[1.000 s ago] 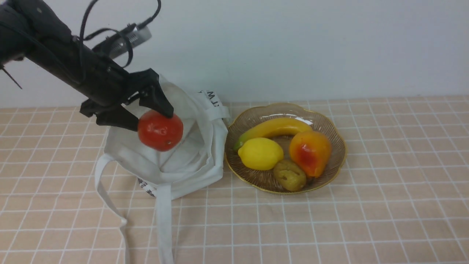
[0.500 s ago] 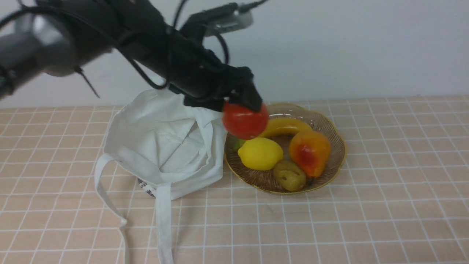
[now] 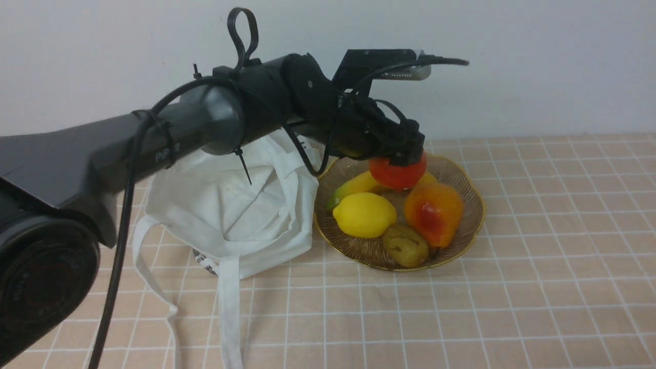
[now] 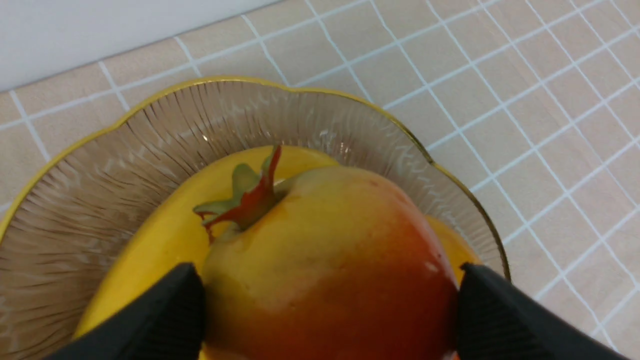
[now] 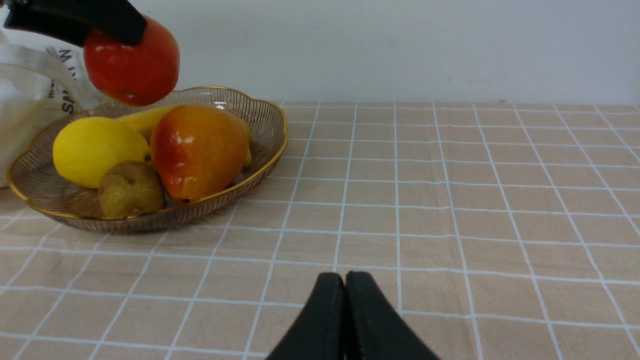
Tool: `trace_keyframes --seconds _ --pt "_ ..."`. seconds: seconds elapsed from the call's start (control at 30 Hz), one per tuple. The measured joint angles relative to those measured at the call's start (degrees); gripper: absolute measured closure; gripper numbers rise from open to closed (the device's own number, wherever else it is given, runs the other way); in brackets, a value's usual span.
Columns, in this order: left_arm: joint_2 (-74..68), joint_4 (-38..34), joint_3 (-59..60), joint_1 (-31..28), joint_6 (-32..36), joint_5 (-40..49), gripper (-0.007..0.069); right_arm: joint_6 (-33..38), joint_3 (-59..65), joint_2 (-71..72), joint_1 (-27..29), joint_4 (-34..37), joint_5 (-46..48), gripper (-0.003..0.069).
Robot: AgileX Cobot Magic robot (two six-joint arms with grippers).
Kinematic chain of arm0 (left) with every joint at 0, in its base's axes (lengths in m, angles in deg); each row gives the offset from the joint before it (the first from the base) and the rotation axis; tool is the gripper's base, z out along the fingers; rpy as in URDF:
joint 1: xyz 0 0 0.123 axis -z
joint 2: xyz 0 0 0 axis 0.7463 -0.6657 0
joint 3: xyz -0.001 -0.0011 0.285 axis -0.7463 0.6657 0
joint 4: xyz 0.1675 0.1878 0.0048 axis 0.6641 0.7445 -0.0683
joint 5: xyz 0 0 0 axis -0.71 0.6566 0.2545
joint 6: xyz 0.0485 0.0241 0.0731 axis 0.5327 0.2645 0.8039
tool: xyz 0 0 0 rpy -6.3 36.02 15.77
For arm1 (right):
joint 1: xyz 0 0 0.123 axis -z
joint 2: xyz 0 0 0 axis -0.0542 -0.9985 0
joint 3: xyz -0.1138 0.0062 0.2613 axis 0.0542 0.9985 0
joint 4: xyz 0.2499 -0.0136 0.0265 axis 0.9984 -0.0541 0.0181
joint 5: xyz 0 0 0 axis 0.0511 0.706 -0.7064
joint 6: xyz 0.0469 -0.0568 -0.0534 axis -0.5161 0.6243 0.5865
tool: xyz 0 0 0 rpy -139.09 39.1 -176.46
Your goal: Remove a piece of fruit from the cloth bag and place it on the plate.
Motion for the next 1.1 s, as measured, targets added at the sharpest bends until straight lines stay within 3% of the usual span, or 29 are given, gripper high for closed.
trace_keyframes --seconds 0.27,0.63,0.7,0.8,0.83,0.87,0.9,0.93,1.1 --pt "-1.9 -0.2 0.0 -0.2 0.0 -2.3 -0.0023 0.0 0.0 0.0 0.0 0.0 0.0 0.0674" --pt "-1.6 -0.3 0.0 -0.3 0.5 -1.7 0.0013 0.0 0.0 0.0 0.0 0.0 0.0 0.0674" --pt "-0.6 -0.2 0.0 -0.6 0.5 1.5 0.0076 0.0 0.0 0.0 0.0 0.0 0.0 0.0674" --pt "1.6 0.5 -0.2 -1.7 0.4 9.6 0.0264 0.0 0.0 0.0 0.0 0.0 0.0 0.0674" --pt "2.0 0.6 -0.4 -2.0 0.4 10.8 0.0295 0.0 0.0 0.0 0.0 0.0 0.0 0.0674" --pt "3.8 1.4 -1.1 -3.3 0.4 16.6 0.0442 0.0 0.0 0.0 0.0 0.0 0.0 0.0674" --pt "4.3 1.4 -1.1 -3.7 0.4 17.2 0.0459 0.0 0.0 0.0 0.0 0.0 0.0 0.0674" --pt "6.6 1.8 -1.9 -5.2 0.4 21.0 0.0556 0.0 0.0 0.0 0.0 0.0 0.0 0.0674" --pt "14.2 2.6 -3.3 -8.8 0.8 32.6 0.0625 0.0 0.0 0.0 0.0 0.0 0.0 0.0674"
